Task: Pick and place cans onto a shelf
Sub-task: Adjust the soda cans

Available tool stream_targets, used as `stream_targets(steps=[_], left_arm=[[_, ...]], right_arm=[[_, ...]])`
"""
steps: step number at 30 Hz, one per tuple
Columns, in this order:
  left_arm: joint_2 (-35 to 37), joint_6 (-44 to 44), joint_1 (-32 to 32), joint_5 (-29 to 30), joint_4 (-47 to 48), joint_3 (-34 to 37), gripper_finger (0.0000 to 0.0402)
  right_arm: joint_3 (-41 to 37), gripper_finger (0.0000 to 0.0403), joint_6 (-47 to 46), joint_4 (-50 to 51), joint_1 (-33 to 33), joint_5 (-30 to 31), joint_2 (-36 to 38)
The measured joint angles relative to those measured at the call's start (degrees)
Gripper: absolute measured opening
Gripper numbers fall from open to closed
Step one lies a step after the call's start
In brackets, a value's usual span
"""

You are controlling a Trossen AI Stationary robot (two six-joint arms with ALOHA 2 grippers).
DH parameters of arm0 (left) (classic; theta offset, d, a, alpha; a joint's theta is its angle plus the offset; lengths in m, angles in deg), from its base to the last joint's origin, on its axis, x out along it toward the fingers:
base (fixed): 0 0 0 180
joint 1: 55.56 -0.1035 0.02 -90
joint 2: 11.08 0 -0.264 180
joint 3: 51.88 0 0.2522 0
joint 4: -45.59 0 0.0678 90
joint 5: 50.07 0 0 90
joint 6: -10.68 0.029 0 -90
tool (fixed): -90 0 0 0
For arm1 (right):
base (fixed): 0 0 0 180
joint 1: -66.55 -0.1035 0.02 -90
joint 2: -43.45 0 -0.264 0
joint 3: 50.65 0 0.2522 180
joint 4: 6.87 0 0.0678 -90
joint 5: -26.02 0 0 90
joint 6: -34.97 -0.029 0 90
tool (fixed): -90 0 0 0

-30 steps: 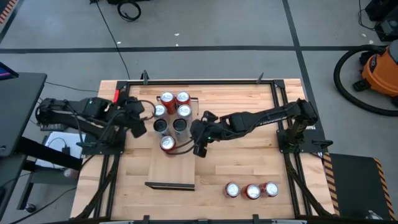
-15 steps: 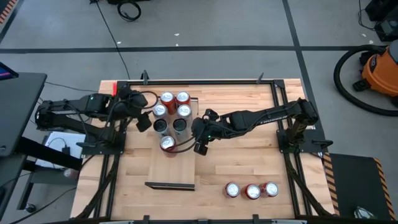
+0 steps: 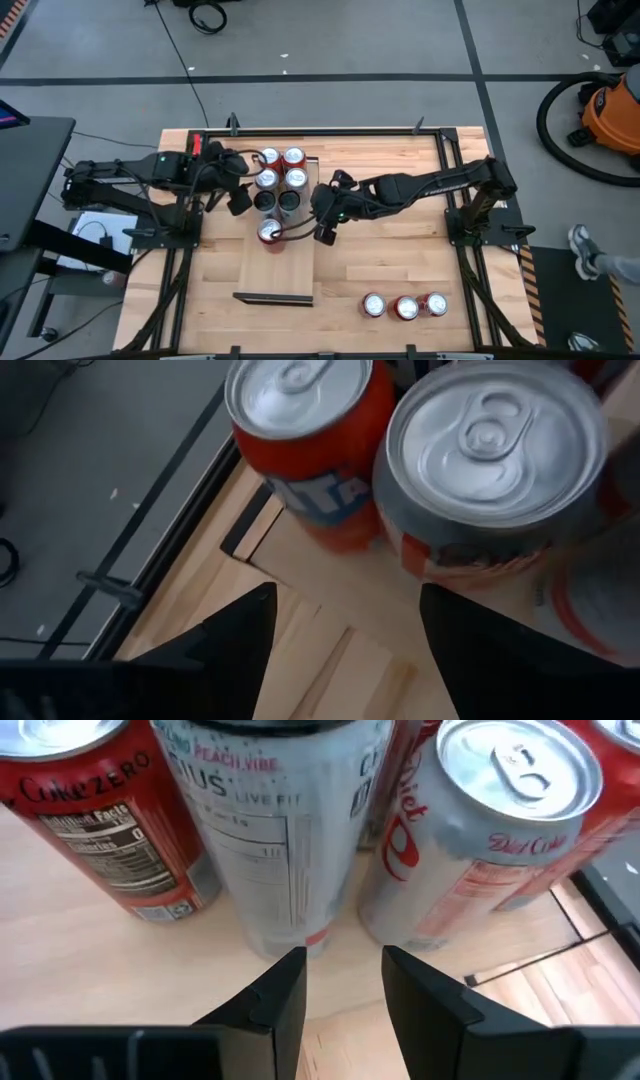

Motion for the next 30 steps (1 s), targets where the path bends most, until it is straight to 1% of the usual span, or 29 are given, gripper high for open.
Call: stream_targets(steps=[5, 8, 10, 12, 14, 16, 18, 22, 23, 27, 30], left_arm=[[1.57, -0.12, -0.01, 0.0, 3.63, 0.0, 0.0258], [2.91, -1.27, 0.13, -1.07, 5.17, -0.09, 0.0258], [4.37, -0.84, 0.55, -6.2, 4.85, -0.67, 0.0258], [5.74, -0.14, 1.65, -13.99, 4.12, -0.83, 0.0258], [6.78, -0.7, 3.17, -19.81, 3.46, -0.81, 0.0258], [7.29, -2.85, 4.74, -21.93, 3.74, -0.81, 0.0258], [7.49, -6.28, 6.17, -23.67, 3.28, -0.81, 0.0258], [7.45, -11.23, 9.23, -30.02, -0.53, -0.81, 0.0258], [7.42, -12.39, 10.16, -30.86, -1.46, -0.81, 0.0258], [7.36, -16.65, 13.79, -30.6, -4.34, -0.81, 0.0258], [7.34, -18.9, 16.46, -28.03, -4.69, -0.81, 0.0258]], right_arm=[[0.0, 0.0141, -0.45, 0.28, 0.0, -0.13, 0.8], [0.0, 0.0141, 0.18, -0.04, -0.2, -2.24, 0.87], [0.0, 0.0141, 1.43, -0.24, -0.91, -5.18, 0.87], [-0.18, 0.0141, 3.12, -1.42, -1.95, -8.73, 0.8], [-1.12, 0.0141, 4.69, -4.21, -2.87, -12.04, 0.6], [-2.61, 0.0141, 5.79, -7.03, -3.61, -14.5, 0.48], [-4.23, 0.0141, 6.2, -12.08, -4.0, -15.65, 0.17], [-8.57, 0.0141, 6.39, -22.38, -4.07, -15.67, 0.06], [-9.82, 0.0141, 6.4, -25.41, -4.04, -15.65, 0.06], [-13.6, 0.0141, 6.4, -34.13, -3.93, -16.18, 0.04], [-15.91, 0.0141, 6.44, -38.12, -4.11, -15.48, 0.04]])
